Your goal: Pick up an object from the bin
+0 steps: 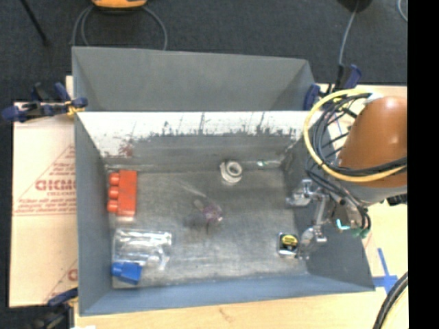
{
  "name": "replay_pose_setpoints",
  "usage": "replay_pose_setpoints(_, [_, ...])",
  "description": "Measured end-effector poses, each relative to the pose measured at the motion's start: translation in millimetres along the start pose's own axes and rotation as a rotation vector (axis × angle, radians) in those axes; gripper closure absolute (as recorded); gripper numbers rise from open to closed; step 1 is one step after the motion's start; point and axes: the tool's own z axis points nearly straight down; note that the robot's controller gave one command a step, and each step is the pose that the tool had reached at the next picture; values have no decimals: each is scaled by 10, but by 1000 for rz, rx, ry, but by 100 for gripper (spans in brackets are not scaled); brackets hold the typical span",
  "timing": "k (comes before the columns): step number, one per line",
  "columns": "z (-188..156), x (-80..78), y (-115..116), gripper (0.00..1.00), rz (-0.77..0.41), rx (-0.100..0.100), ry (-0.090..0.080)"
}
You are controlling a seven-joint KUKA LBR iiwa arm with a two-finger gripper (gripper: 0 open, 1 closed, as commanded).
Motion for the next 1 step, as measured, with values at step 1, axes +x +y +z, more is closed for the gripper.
replay_pose_setpoints(1, [1189,-264,-682,0,-86,1,-3])
